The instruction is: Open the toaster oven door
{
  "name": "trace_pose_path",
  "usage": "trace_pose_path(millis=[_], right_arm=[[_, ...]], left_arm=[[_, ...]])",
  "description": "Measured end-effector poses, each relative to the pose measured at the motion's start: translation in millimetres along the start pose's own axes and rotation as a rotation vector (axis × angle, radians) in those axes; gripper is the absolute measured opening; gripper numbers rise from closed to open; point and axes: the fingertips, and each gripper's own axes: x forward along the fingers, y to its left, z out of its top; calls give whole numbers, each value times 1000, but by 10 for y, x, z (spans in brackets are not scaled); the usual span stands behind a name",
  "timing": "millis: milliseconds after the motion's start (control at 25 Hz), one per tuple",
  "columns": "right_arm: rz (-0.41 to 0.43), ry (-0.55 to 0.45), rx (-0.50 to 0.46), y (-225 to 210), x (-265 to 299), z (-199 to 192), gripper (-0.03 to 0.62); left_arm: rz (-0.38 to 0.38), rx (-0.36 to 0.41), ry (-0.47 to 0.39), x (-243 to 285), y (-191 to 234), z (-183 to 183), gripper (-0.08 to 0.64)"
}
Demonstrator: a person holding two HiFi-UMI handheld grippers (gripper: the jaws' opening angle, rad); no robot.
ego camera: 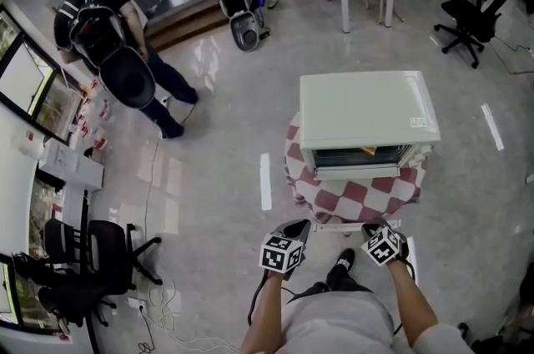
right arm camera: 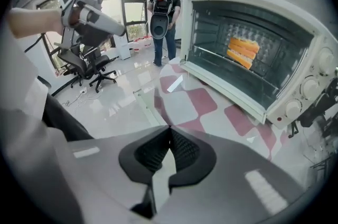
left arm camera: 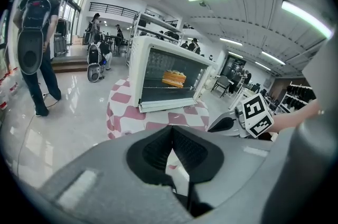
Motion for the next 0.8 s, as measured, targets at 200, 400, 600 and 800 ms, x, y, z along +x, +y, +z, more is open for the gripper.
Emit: trace_pose_path(millis=[200,400,600,800], right_arm=[[-50,-148,162,254,-465,252,3],[-97,-322,304,410,-902,397,3],[-170,-410,490,428,-1362,258,3],[-224,-503,521,471,-1712,128,3]], left_arm=[[-6,-14,-43,-248,-177,-50,6],[-3,-66,-127,-470,-368,-137,6],[-7,-104,-248,-698,-583,-75,6],[-31,-52,-240,-805,-858,-132,6]])
